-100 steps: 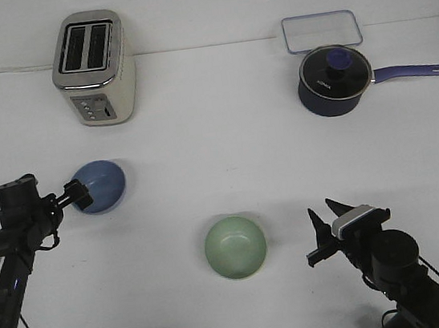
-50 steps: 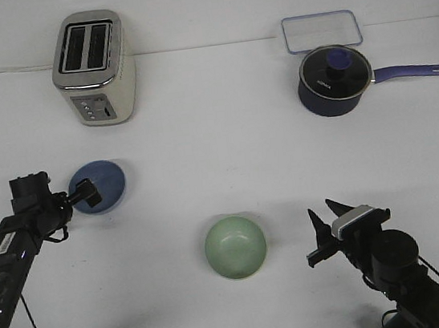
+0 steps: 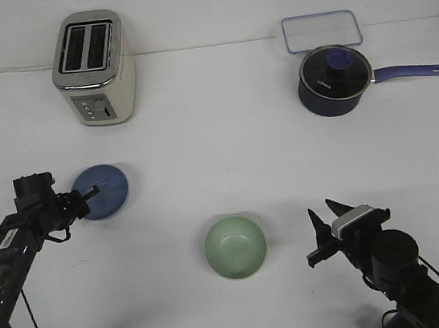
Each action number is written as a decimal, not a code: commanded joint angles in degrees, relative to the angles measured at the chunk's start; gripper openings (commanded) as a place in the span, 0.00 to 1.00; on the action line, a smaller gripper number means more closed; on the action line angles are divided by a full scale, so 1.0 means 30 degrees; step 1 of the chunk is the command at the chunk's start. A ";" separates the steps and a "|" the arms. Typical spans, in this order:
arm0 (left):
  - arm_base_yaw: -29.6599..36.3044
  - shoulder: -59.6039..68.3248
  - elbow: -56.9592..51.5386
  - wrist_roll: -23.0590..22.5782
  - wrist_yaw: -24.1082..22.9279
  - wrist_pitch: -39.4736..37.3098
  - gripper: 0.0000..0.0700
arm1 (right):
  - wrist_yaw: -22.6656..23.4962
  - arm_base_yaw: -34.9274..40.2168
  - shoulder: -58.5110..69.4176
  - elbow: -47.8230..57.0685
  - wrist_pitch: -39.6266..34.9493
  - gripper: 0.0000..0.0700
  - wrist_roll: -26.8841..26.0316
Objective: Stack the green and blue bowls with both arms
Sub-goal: 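Carry the blue bowl over the green bowl and lower it inside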
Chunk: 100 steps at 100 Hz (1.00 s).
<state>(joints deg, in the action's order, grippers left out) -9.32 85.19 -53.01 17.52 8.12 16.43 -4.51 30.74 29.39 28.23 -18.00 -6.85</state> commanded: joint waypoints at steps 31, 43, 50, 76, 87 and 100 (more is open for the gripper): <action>0.1333 -0.3614 -0.0321 -0.0342 0.4080 0.0066 0.02 | -0.0015 0.0131 0.0095 0.0175 0.0124 0.40 0.0146; 0.3126 -0.5253 -0.0321 -0.0189 0.5034 0.0525 0.02 | -0.0007 0.0131 0.0095 0.0175 0.0117 0.40 0.0146; 0.4401 -0.5887 -0.0321 -0.0124 0.5122 0.0918 0.02 | -0.0007 0.0131 0.0095 0.0175 0.0109 0.40 0.0138; 1.0571 -0.6047 -0.0321 0.0772 0.4510 0.1472 0.02 | 0.0000 0.0138 0.0095 0.0175 0.0029 0.40 0.0131; 1.2801 -0.5493 -0.0321 0.0911 0.3818 0.1107 0.02 | -0.0007 0.0131 0.0095 0.0175 -0.0022 0.40 0.0117; 1.4542 -0.4583 -0.0313 0.0896 0.2943 0.0947 0.02 | 0.0000 0.0138 0.0095 0.0175 -0.0022 0.40 0.0087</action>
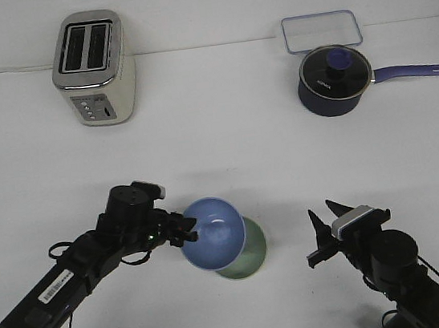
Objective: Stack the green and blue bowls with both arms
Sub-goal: 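Carry the blue bowl over the green bowl and lower it inside, then open the left gripper and withdraw it from the stacked bowls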
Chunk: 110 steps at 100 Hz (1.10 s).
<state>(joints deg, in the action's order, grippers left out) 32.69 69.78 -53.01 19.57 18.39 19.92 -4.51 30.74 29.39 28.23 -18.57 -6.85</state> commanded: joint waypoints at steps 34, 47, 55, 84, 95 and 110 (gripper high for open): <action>0.2251 0.2608 -0.0321 0.0204 -0.1137 -0.1384 0.02 | 0.0000 0.0138 0.0095 0.0175 0.0168 0.40 0.0095; 0.2499 0.2739 -0.0313 0.0102 -0.1100 -0.1683 0.05 | 0.0000 0.0131 0.0095 0.0175 0.0160 0.40 0.0087; 0.2616 0.2732 -0.0313 0.0080 -0.1071 -0.1916 0.28 | -0.0007 0.0131 0.0095 0.0175 0.0160 0.40 0.0087; 0.2084 0.2018 -0.0321 -0.0321 -0.1370 -0.2164 0.66 | -0.0022 0.0131 0.0095 0.0175 0.0160 0.40 0.0095; 0.1370 0.0743 -0.0321 -0.1005 -0.3351 -0.2098 0.66 | -0.0073 0.0131 0.0095 0.0175 0.0168 0.40 0.0102; -0.0015 -0.1836 -0.0321 -0.3075 -0.6637 -0.2157 0.66 | -0.0372 0.0131 0.0095 0.0175 0.0189 0.40 0.0109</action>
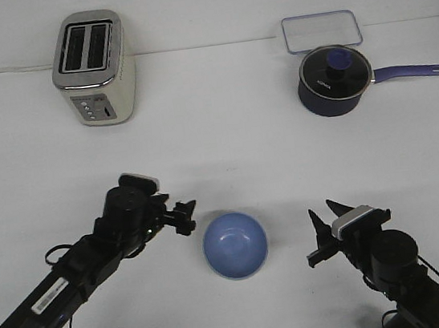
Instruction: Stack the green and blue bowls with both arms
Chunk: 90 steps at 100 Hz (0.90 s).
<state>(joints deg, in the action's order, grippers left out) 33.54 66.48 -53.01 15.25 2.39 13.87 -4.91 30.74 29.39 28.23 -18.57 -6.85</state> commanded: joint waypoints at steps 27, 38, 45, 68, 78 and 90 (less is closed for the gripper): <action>-0.2841 -0.5195 -0.0313 -0.4641 -0.4357 0.0270 0.02 | -0.0721 0.0131 -0.0240 0.0175 0.1042 0.25 0.0197; -0.3934 -0.6360 -0.0270 -0.4823 -0.4408 0.1326 0.02 | -0.0969 0.0131 -0.0867 0.0175 0.1086 0.00 0.0182; -0.4626 -0.7315 0.0240 -0.4896 -0.4809 0.1457 0.02 | -0.1290 0.0138 -0.1814 0.0131 0.1086 0.00 0.0226; -0.6003 -1.3049 0.5967 -0.5457 -0.4940 -0.2783 0.02 | -0.2521 0.0138 -0.6557 -0.1042 0.1246 0.00 0.0750; -0.6346 -1.5788 0.8298 -0.5486 -0.4940 -0.4597 0.02 | -0.3417 0.0138 -0.7949 -0.1275 0.1508 0.00 0.0729; -0.6557 -1.7099 0.8910 -0.5355 -0.4940 -0.4554 0.02 | -0.3876 0.0131 -0.8429 -0.1268 0.1778 0.00 0.0699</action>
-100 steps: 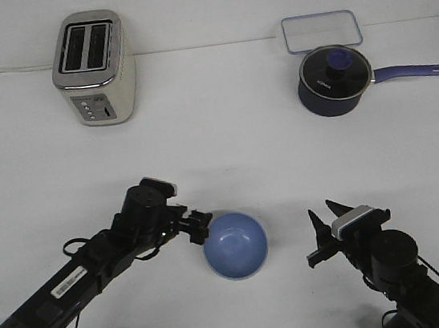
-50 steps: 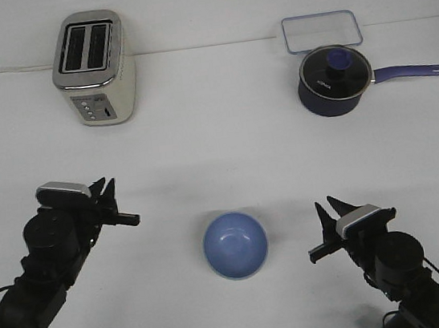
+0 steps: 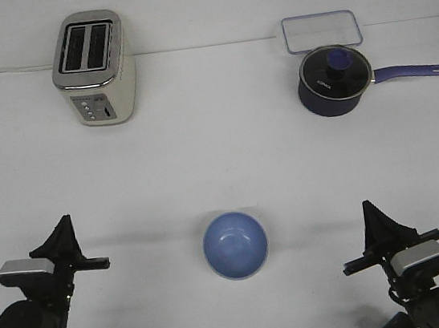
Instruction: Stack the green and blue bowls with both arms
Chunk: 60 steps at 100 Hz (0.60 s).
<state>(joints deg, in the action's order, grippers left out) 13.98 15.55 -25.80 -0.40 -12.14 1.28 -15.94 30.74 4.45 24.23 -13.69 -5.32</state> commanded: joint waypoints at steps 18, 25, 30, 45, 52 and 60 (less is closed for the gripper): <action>-0.0029 -0.0648 -0.0182 -0.0007 -0.0073 -0.0459 0.02 | 0.0044 0.0138 -0.0240 0.0066 0.0131 0.00 0.0153; -0.0029 -0.0663 -0.0182 -0.0007 -0.0073 -0.0452 0.02 | 0.0007 0.0138 -0.0233 0.0066 0.0131 0.00 0.0153; -0.0029 -0.0663 -0.0182 -0.0015 -0.0073 -0.0444 0.02 | 0.0007 0.0138 -0.0240 0.0066 0.0138 0.00 0.0153; -0.0029 -0.0663 -0.0182 -0.0015 -0.0073 -0.0444 0.02 | 0.0007 0.0138 -0.0233 0.0066 0.0138 0.00 0.0153; -0.0029 -0.0663 -0.0182 -0.0015 -0.0073 -0.0444 0.02 | 0.0007 0.0138 -0.0240 0.0066 0.0138 0.00 0.0153; -0.0029 -0.0663 -0.0182 -0.0015 -0.0080 -0.0444 0.02 | 0.0007 0.0138 -0.0233 0.0066 0.0138 0.00 0.0153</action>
<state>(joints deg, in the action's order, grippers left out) 13.78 13.65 -25.76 -0.38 -12.10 0.56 -16.08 30.74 4.03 24.23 -13.82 -5.30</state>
